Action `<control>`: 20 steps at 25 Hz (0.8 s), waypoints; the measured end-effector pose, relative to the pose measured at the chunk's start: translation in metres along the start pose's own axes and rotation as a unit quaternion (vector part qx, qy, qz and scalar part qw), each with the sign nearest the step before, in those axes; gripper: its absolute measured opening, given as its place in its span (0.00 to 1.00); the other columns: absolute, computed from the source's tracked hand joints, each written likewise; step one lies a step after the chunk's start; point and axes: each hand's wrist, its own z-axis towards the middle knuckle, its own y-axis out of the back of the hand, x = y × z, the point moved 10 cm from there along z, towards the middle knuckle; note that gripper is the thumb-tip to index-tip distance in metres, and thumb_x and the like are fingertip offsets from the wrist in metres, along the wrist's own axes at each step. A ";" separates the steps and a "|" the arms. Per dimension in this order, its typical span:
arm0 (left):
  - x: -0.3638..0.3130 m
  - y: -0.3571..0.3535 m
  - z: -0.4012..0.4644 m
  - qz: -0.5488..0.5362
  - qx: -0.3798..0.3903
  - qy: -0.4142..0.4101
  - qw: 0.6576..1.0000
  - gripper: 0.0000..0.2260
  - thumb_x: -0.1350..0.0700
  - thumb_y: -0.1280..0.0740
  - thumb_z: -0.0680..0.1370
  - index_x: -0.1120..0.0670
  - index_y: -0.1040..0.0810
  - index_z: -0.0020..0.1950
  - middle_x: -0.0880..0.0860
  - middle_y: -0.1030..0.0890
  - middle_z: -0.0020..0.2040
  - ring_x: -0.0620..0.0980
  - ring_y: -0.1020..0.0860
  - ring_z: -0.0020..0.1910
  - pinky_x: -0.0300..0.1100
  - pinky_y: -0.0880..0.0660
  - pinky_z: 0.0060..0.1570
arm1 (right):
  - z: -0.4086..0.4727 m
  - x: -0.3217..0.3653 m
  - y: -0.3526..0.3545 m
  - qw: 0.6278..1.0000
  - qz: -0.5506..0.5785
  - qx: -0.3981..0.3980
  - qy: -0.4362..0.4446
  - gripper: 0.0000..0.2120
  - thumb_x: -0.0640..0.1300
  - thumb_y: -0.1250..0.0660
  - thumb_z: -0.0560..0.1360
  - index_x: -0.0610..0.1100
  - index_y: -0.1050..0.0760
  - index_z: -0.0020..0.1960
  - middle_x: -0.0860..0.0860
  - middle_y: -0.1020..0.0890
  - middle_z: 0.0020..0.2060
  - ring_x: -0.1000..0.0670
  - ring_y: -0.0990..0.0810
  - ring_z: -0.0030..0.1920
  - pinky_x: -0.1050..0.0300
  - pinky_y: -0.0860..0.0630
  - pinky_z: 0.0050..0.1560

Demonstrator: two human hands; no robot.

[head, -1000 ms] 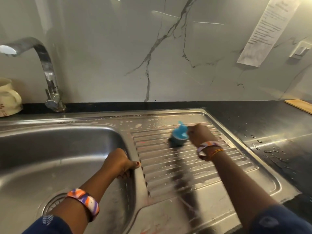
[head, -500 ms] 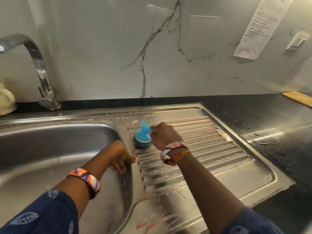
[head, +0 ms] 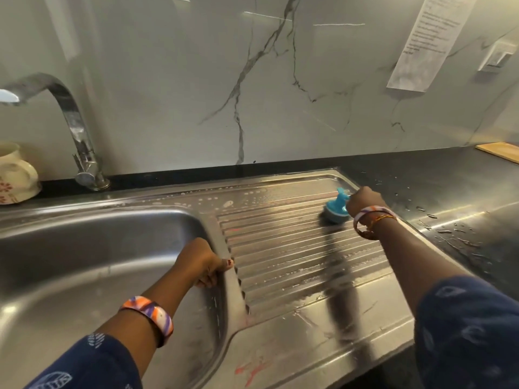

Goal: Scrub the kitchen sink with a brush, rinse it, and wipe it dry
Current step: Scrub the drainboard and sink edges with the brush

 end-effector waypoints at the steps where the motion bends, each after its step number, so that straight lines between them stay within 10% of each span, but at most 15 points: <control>1: 0.000 0.002 0.001 0.003 -0.010 -0.004 1.000 0.14 0.52 0.28 0.74 0.63 0.23 0.40 0.60 0.18 0.39 0.56 0.18 0.42 0.47 0.22 0.49 | -0.007 0.008 -0.004 1.000 0.011 0.005 0.005 0.16 0.44 0.38 0.78 0.34 0.27 0.59 0.40 0.21 0.51 0.42 0.22 0.51 0.51 0.26 0.55; 10: -0.001 0.003 0.000 -0.013 -0.006 0.004 1.000 0.12 0.54 0.29 0.75 0.62 0.25 0.40 0.58 0.19 0.35 0.52 0.20 0.34 0.45 0.22 0.45 | -0.153 0.180 -0.079 0.960 0.019 0.049 0.273 0.15 0.46 0.42 0.79 0.47 0.24 0.62 0.45 0.19 0.55 0.42 0.21 0.55 0.53 0.25 0.53; 20: 0.001 0.004 0.007 -0.008 -0.018 -0.021 1.000 0.16 0.50 0.28 0.73 0.61 0.24 0.36 0.57 0.21 0.32 0.52 0.21 0.31 0.43 0.22 0.40 | -0.006 0.022 -0.016 0.995 -0.078 -0.023 0.052 0.17 0.47 0.39 0.78 0.36 0.25 0.60 0.41 0.20 0.51 0.47 0.25 0.43 0.54 0.27 0.47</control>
